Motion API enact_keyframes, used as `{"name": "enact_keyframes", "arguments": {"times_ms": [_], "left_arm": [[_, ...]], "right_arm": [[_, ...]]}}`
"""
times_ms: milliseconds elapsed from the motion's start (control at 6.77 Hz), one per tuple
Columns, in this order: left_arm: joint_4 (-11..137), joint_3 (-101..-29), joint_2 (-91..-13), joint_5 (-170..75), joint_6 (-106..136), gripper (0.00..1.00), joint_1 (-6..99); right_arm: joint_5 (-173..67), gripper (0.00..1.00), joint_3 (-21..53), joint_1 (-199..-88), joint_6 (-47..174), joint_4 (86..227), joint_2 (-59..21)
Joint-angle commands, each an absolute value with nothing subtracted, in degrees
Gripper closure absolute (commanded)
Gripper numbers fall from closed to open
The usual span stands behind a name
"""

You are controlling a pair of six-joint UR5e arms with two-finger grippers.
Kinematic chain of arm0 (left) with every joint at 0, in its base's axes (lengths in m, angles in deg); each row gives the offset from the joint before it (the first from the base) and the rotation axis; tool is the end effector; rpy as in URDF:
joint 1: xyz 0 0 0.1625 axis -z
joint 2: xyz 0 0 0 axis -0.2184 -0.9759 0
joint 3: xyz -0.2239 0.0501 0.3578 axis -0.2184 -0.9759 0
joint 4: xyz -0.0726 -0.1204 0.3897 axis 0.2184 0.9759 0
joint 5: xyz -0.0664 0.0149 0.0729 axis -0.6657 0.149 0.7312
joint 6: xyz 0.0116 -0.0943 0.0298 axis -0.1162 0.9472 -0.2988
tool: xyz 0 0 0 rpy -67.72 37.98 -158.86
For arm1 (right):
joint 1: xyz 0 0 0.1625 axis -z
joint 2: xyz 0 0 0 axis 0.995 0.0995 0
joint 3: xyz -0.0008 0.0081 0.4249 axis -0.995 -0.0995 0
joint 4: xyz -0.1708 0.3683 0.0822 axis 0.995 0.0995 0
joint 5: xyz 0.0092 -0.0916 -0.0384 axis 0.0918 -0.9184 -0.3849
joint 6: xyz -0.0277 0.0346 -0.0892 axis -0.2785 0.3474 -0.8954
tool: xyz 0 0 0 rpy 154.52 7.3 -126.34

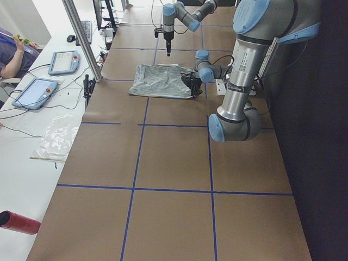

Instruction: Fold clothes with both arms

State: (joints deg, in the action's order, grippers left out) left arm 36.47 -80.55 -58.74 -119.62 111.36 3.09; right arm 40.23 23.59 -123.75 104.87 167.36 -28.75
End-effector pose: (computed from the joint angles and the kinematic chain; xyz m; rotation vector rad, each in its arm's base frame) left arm 0.5581 -0.2889 0.2833 -0.0976 0.7536 -0.5896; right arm -0.4411 -0.4787 0.2766 0.0692 -0.8428 -0.0450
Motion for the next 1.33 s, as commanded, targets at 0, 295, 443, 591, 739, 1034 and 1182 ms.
{"name": "enact_keyframes", "arguments": {"times_ms": [0, 295, 443, 591, 739, 1034, 1182], "left_arm": [[36.4, -80.5, -58.8, -119.6, 111.4, 0.67, 2.4], [36.4, -80.6, -59.0, -119.7, 111.7, 0.91, 2.4], [36.4, -81.0, -58.9, -119.7, 111.5, 1.00, 2.5], [36.4, -81.4, -58.9, -119.8, 110.7, 1.00, 2.6], [36.4, -82.3, -58.9, -119.9, 110.5, 1.00, 2.8], [36.7, -82.5, -58.8, -120.0, 103.7, 1.00, 3.2], [36.7, -83.0, -58.8, -120.1, 101.4, 1.00, 3.6]], "right_arm": [[40.2, 0.00, 23.6, -123.7, 104.9, 167.4, -28.6], [40.2, 0.00, 23.7, -123.8, 104.9, 167.4, -28.6], [40.2, 0.00, 23.8, -123.8, 104.9, 167.4, -28.7], [40.2, 0.00, 23.8, -123.8, 105.0, 167.4, -28.6], [40.2, 0.00, 24.1, -123.6, 108.3, 167.4, -28.6], [37.6, 0.00, 27.1, -118.3, 126.7, 167.0, -28.6], [34.1, 0.00, 29.7, -114.5, 136.2, 167.1, -28.7]]}}
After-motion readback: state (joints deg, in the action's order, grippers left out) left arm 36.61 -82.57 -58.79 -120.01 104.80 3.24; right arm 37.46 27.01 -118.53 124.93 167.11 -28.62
